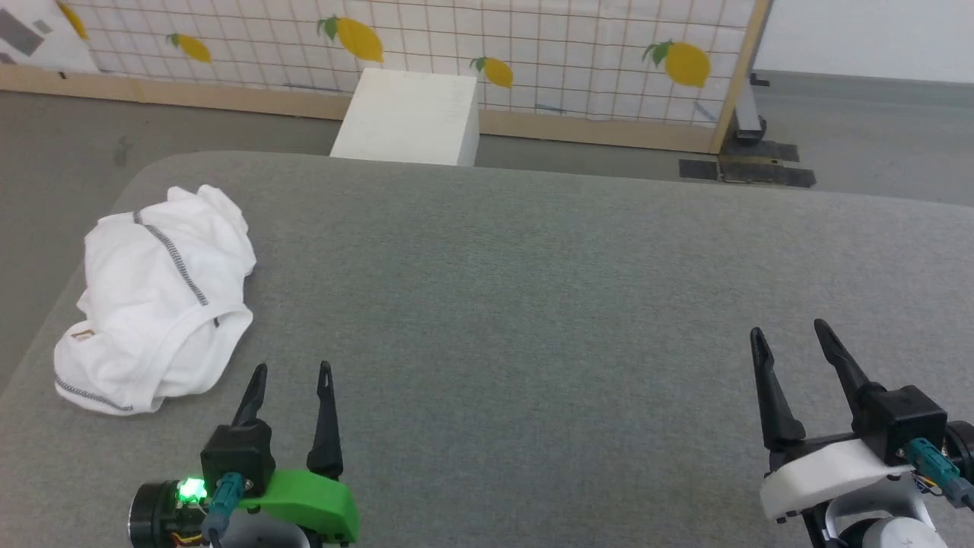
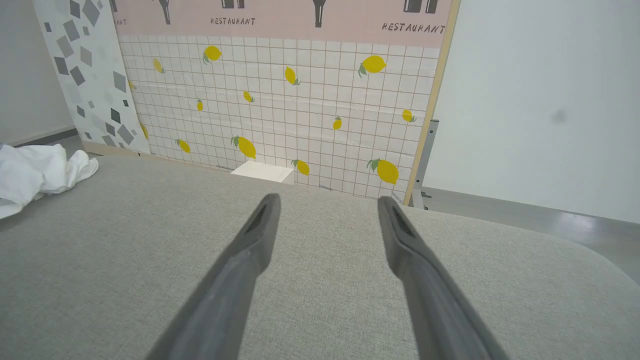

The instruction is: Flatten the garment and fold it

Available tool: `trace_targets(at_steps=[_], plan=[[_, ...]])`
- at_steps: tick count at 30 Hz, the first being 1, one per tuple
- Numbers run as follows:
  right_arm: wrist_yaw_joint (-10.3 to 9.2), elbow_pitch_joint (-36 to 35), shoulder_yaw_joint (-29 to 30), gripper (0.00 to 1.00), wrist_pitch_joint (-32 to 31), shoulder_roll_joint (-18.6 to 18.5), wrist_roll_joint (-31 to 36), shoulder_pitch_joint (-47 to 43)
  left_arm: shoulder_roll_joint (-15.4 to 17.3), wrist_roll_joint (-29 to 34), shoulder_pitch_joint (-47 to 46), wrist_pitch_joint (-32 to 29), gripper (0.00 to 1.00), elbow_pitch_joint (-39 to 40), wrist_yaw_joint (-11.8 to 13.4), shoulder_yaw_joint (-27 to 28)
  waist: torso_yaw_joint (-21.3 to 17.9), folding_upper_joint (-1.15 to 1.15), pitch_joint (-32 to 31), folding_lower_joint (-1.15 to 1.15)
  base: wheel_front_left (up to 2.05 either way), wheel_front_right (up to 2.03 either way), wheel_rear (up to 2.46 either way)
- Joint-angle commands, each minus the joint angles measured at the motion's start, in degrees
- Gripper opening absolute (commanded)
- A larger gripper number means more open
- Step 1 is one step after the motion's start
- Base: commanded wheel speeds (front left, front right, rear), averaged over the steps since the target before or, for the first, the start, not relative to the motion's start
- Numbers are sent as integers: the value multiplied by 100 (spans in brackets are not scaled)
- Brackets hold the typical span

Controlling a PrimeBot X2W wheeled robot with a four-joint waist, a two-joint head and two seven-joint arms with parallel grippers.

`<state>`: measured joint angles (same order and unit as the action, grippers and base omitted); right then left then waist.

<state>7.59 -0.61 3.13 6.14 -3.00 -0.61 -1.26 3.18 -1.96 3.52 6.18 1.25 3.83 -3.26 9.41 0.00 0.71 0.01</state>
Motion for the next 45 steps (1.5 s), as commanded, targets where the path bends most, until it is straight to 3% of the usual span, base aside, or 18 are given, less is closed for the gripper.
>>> trace_targets(at_steps=[1,23,45], plan=[[-4,13,-14,100,65,5,-52,-47,-14,-25,75,64,100,25,46,-25,154,0,-15,0,0,0,0],[-6,88,-153,100,327,8,-113,-128,-19,-83,317,325,100,10,126,-96,1233,0,-67,0,0,0,0],[-8,215,-197,100,586,10,-176,-133,-24,-169,454,583,100,29,254,-163,1854,0,-51,0,0,0,0]])
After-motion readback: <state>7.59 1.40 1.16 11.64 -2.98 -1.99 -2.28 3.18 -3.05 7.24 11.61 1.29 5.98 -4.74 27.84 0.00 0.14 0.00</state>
